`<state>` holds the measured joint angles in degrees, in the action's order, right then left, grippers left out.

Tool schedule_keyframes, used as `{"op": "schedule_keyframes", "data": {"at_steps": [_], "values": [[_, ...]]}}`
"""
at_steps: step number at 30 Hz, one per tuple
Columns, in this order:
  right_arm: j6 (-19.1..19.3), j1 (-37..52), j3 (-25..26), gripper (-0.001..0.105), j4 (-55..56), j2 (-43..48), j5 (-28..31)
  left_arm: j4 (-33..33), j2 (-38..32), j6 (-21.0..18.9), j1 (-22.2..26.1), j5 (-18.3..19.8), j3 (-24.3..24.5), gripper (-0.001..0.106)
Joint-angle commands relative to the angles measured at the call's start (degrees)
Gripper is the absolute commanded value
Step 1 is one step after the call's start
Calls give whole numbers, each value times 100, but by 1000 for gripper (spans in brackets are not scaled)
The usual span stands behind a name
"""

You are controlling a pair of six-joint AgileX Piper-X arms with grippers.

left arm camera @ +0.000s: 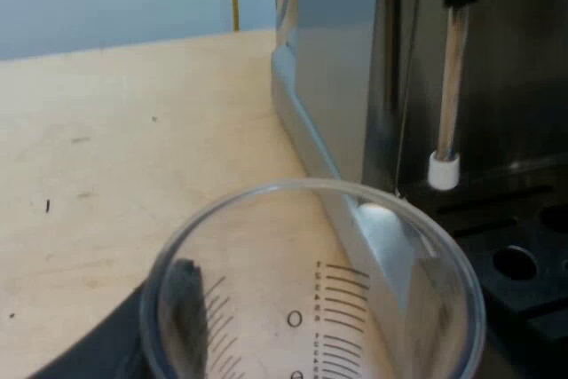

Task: Pour the beans into the coffee machine

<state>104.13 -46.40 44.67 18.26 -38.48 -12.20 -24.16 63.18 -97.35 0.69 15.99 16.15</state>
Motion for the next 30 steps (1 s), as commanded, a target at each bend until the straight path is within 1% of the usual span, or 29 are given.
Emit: {"op": "schedule_keyframes", "data": {"at_steps": [1, 3, 6, 9, 15, 22, 24, 28, 30], "values": [[6, -12, 31, 69, -35, 15, 6, -459, 326, -58, 2, -37, 7, 31], [6, -12, 31, 69, -4, 15, 6, -792, 665, -58, 2, -37, 7, 31], [6, -12, 31, 69, 0, 15, 6, -1053, 976, -58, 2, -37, 7, 31], [6, -12, 31, 69, 0, 15, 6, -1446, 1467, -58, 2, -37, 7, 31], [6, -12, 31, 69, 0, 15, 6, -2417, 2042, -58, 2, -37, 29, 31], [-6, -12, 31, 69, 0, 15, 6, -2796, 2635, -58, 2, -37, 63, 31], [-43, -12, 31, 69, 0, 15, 6, -2903, 2774, -58, 2, -99, 58, 31], [-173, -12, 31, 69, 0, 15, 6, -2916, 2823, -58, 2, -123, 58, 32], [-239, -12, 31, 69, 0, 15, 6, -3005, 2823, -58, 2, -172, 58, 36]]}}
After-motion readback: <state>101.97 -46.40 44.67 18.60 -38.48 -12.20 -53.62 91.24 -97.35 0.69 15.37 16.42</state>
